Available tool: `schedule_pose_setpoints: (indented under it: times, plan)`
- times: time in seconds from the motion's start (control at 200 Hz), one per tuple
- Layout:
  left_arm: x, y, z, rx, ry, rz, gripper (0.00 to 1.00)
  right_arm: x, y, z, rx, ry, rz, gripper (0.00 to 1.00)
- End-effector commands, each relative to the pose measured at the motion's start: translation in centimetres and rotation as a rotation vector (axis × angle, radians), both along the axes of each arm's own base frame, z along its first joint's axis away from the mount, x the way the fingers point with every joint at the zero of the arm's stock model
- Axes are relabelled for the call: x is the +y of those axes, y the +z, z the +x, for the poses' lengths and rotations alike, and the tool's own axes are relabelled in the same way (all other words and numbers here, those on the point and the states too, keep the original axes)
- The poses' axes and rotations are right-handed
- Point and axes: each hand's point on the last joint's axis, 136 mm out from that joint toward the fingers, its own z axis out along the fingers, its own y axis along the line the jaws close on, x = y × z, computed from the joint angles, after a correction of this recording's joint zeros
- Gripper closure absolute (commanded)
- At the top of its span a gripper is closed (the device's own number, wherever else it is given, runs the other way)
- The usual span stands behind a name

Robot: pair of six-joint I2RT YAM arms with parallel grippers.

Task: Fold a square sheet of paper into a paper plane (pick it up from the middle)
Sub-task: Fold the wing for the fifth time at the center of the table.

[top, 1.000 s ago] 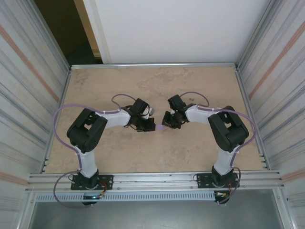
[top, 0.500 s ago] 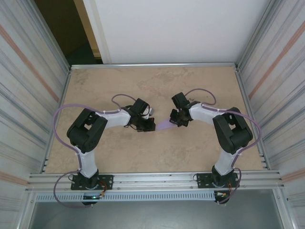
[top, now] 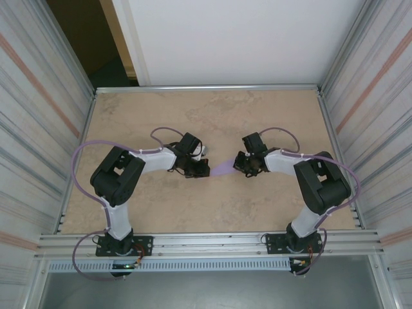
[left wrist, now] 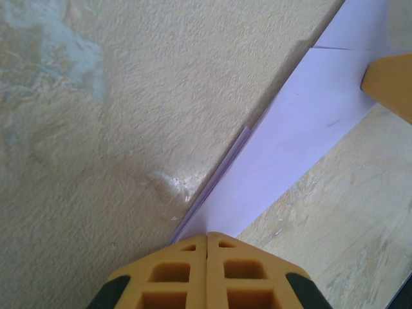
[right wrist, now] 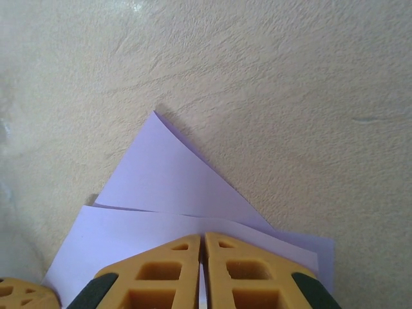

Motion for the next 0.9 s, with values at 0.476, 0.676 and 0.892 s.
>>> schedule_pose_setpoints:
  times: [0.476, 0.676, 0.892]
  plan:
    - [3.4, -4.3, -3.0, 0.162, 0.035, 0.111, 1.00, -7.9, -1.7, -0.4, -0.056, -0.131, 0.080, 0.91]
    - [2.7, -3.8, -2.8, 0.155, 0.021, 0.091, 1.00, -7.3, 4.5, 0.4, -0.200, -0.101, 0.019, 0.91]
    - [2.5, -3.5, -2.5, 0.148, 0.019, 0.085, 1.00, -0.8, 6.7, -0.6, -0.220, 0.001, 0.060, 0.93]
